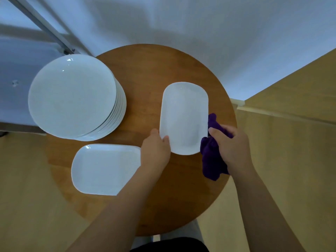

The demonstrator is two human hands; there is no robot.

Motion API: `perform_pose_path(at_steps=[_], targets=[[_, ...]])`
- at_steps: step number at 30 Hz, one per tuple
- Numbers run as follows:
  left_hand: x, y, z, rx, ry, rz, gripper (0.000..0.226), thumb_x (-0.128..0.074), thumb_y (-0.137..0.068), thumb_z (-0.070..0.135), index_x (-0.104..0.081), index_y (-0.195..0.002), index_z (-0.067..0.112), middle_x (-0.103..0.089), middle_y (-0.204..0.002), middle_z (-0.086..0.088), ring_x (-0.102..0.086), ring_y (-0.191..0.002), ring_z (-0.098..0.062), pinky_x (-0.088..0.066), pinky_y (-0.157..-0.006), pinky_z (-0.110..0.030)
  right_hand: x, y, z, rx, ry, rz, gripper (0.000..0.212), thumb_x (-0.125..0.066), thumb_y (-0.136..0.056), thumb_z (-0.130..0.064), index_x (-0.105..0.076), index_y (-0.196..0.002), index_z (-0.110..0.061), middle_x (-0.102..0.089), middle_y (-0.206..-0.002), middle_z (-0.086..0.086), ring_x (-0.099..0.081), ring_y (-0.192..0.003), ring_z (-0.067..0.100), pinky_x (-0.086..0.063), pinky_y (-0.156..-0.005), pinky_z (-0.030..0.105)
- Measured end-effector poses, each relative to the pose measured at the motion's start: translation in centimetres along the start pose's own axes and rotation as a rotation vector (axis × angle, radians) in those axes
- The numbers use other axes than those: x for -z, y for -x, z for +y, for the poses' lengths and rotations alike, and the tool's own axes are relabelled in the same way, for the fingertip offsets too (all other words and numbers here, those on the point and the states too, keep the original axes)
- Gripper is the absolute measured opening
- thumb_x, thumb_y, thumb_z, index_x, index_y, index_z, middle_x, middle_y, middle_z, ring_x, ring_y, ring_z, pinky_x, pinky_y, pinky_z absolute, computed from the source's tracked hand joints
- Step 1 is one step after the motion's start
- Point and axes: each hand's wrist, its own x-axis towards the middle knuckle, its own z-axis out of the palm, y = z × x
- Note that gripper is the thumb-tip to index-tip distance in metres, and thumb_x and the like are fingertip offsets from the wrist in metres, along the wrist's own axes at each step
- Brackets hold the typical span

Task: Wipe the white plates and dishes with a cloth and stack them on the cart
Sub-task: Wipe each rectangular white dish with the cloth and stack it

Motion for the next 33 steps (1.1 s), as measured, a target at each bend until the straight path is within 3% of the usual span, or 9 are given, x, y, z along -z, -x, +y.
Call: perform_pose_path(at_steps=[2, 5, 8, 12, 17, 23, 26, 29, 33], targets=[[-0.2, -0.3, 0.1, -0.035, -0.124, -0.034, 0.029, -0.045, -0.098, 0.029, -0.041, -0.121, 0.011, -0.063, -0.109, -0.009, -0.062, -0.094, -0.027, -0.043, -0.068, -0.029, -0.2, 0.5, 0.0, 0.004, -0.003, 0.018, 0.016, -0.066, -0.083, -0.026, -0.060, -0.074, -0.037, -0.064, -0.067, -0.017, -0.062, -0.071, 0.011, -0.050, -0.060, 0.026], [-0.5, -0.8, 0.1, -0.091, -0.251, -0.037, 0.036, -0.044, -0.099, 0.031, -0.032, -0.127, 0.012, -0.064, -0.104, -0.011, -0.059, -0.080, -0.025, -0.045, -0.065, -0.033, -0.3, 1.5, 0.0, 0.001, -0.022, 0.051, 0.013, -0.065, -0.083, -0.025, -0.060, -0.078, -0.037, -0.064, -0.070, -0.017, -0.062, -0.072, 0.011, -0.048, -0.061, 0.026], [-0.3, -0.9, -0.4, -0.113, -0.270, -0.045, 0.060, -0.049, -0.096, 0.037, -0.017, -0.142, 0.016, -0.065, -0.103, -0.007, -0.063, -0.085, -0.026, -0.044, -0.064, -0.031, -0.5, 2.9, 0.0, 0.053, -0.062, 0.139, 0.013, -0.064, -0.084, -0.025, -0.063, -0.081, -0.038, -0.066, -0.075, -0.017, -0.063, -0.072, 0.008, -0.048, -0.060, 0.024], [1.3, -0.1, -3.0, -0.153, -0.185, -0.075, 0.048, -0.047, -0.095, 0.042, -0.036, -0.135, 0.018, -0.066, -0.104, -0.005, -0.062, -0.085, -0.021, -0.043, -0.068, -0.029, -1.5, 5.6, -0.3, 0.153, -0.115, 0.216, 0.016, -0.063, -0.080, -0.031, -0.065, -0.095, -0.035, -0.066, -0.085, -0.009, -0.063, -0.078, 0.010, -0.052, -0.065, 0.029], [5.0, 1.5, -9.9, -0.159, -0.165, 0.044, 0.036, -0.049, -0.095, 0.035, -0.053, -0.126, 0.019, -0.068, -0.099, -0.003, -0.062, -0.085, -0.017, -0.046, -0.074, -0.026, -5.0, 8.3, -0.1, 0.171, -0.052, 0.095, 0.020, -0.064, -0.086, -0.020, -0.061, -0.091, -0.040, -0.066, -0.087, -0.006, -0.062, -0.076, 0.007, -0.051, -0.068, 0.030], [10.5, 0.9, -19.1, 0.065, -0.150, 0.272, 0.045, -0.060, -0.090, 0.026, -0.049, -0.130, 0.009, -0.052, -0.122, -0.016, -0.049, -0.112, -0.030, -0.043, -0.090, -0.041, -10.7, 11.4, 1.5, 0.127, -0.020, -0.026, 0.025, -0.062, -0.087, -0.017, -0.056, -0.094, -0.040, -0.063, -0.095, -0.011, -0.058, -0.080, -0.007, -0.045, -0.059, 0.006], [11.8, -0.2, -21.5, 0.146, -0.095, 0.190, 0.042, -0.062, -0.089, 0.030, -0.051, -0.123, 0.007, -0.051, -0.121, -0.015, -0.051, -0.107, -0.030, -0.043, -0.084, -0.040, -13.1, 12.6, 2.3, 0.115, -0.010, -0.021, 0.027, -0.062, -0.087, -0.015, -0.054, -0.095, -0.039, -0.061, -0.096, -0.011, -0.056, -0.079, -0.013, -0.043, -0.058, 0.002], [12.0, -1.0, -22.1, 0.083, -0.039, 0.154, 0.024, -0.059, -0.091, 0.026, -0.057, -0.104, 0.006, -0.057, -0.101, -0.010, -0.053, -0.084, -0.022, -0.041, -0.070, -0.033, -14.9, 13.6, 3.1, 0.117, 0.013, -0.010, 0.031, -0.062, -0.087, -0.015, -0.052, -0.092, -0.044, -0.059, -0.095, -0.016, -0.055, -0.079, -0.016, -0.043, -0.056, 0.002], [12.0, -1.1, -21.9, 0.072, -0.031, 0.201, 0.012, -0.059, -0.092, 0.022, -0.052, -0.085, 0.016, -0.052, -0.083, 0.000, -0.046, -0.068, -0.011, -0.031, -0.054, -0.022, -16.0, 14.2, 3.9, 0.076, 0.047, 0.035, 0.028, -0.063, -0.087, -0.019, -0.051, -0.097, -0.043, -0.056, -0.095, -0.020, -0.058, -0.083, 0.001, -0.043, -0.058, 0.011]])
